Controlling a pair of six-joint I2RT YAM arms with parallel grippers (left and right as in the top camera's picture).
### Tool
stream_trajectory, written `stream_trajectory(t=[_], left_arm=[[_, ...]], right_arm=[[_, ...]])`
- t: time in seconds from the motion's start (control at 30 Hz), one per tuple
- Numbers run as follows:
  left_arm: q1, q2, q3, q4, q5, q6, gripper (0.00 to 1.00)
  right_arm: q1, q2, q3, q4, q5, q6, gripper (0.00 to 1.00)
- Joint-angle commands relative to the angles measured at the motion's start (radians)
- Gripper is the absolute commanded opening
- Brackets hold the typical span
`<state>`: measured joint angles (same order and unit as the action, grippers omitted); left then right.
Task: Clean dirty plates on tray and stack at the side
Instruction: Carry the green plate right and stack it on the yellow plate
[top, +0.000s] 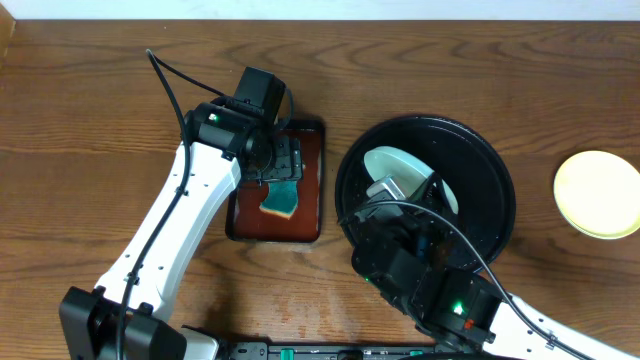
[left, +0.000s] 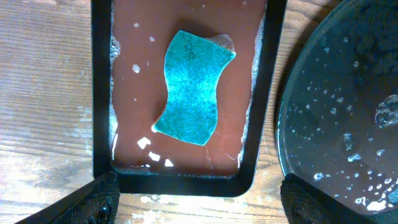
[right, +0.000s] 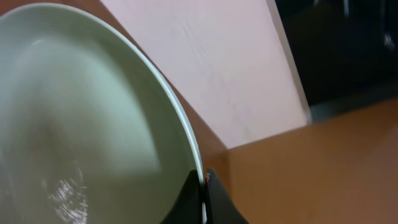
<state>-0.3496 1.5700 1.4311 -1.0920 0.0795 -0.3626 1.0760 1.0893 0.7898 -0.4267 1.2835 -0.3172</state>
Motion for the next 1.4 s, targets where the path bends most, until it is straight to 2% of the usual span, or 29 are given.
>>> stream_trajectory(t=[0.0, 0.1, 0.2, 0.33, 0.4, 0.43, 0.5, 0.6, 0.7, 0.87, 1.13, 1.17, 1.2, 1.23, 1.27, 1.37], left_arm=[[0.000, -0.010, 0.006, 0.000, 0.002, -0.002, 0.84], [0.000, -0.010, 0.006, 0.000, 0.002, -0.002, 0.83], [0.000, -0.010, 0.006, 0.000, 0.002, -0.002, 0.84], [0.000, -0.010, 0.006, 0.000, 0.002, -0.002, 0.83], [0.000, -0.010, 0.006, 0.000, 0.002, -0.002, 0.83], [0.000, -0.010, 0.006, 0.000, 0.002, -0.002, 0.84], [0.000, -0.010, 0.006, 0.000, 0.002, -0.002, 0.83], [0.000, -0.010, 0.006, 0.000, 0.002, -0.002, 0.83], [0.000, -0.010, 0.006, 0.000, 0.002, -0.002, 0.83], [0.000, -0.010, 0.006, 0.000, 0.002, -0.002, 0.83], [0.000, -0.010, 0.006, 0.000, 0.002, -0.002, 0.84], [0.000, -0.010, 0.006, 0.000, 0.002, -0.002, 0.84], [0.000, -0.010, 0.006, 0.000, 0.002, -0.002, 0.83], [0.000, -0.010, 0.006, 0.000, 0.002, -0.002, 0.83], [0.000, -0.010, 0.006, 0.000, 0.002, -0.002, 0.83], [0.000, -0.010, 0.006, 0.000, 0.002, -0.002, 0.84]], right_arm=[[-0.089, -0.005, 0.008, -0.019, -0.028, 0.237, 0.01], [-0.301, -0.006, 0.008, -0.086, -0.400, 0.383, 0.01], [-0.561, -0.006, 0.008, -0.135, -0.880, 0.411, 0.01], [-0.938, -0.007, 0.009, -0.163, -1.310, 0.420, 0.01], [-1.104, -0.007, 0.009, -0.163, -1.424, 0.448, 0.01], [-1.255, -0.006, 0.009, -0.153, -1.503, 0.486, 0.01], [-1.423, -0.005, 0.008, -0.126, -1.551, 0.529, 0.01], [-1.646, 0.002, 0.008, -0.078, -1.550, 0.611, 0.01], [-1.789, 0.022, 0.008, -0.032, -1.509, 0.673, 0.01], [-1.907, 0.115, 0.008, 0.041, -1.342, 0.819, 0.01], [-1.920, 0.381, 0.008, 0.089, -1.160, 0.823, 0.01], [-1.920, 0.395, 0.008, 0.100, -1.178, 0.805, 0.10], [-1.919, 0.399, 0.009, 0.117, -1.243, 0.760, 0.38], [-1.918, 0.396, 0.011, 0.135, -1.342, 0.718, 0.49], [-1.912, 0.377, 0.021, 0.161, -1.483, 0.705, 0.51], [-1.880, 0.296, 0.050, 0.180, -1.697, 0.704, 0.54]])
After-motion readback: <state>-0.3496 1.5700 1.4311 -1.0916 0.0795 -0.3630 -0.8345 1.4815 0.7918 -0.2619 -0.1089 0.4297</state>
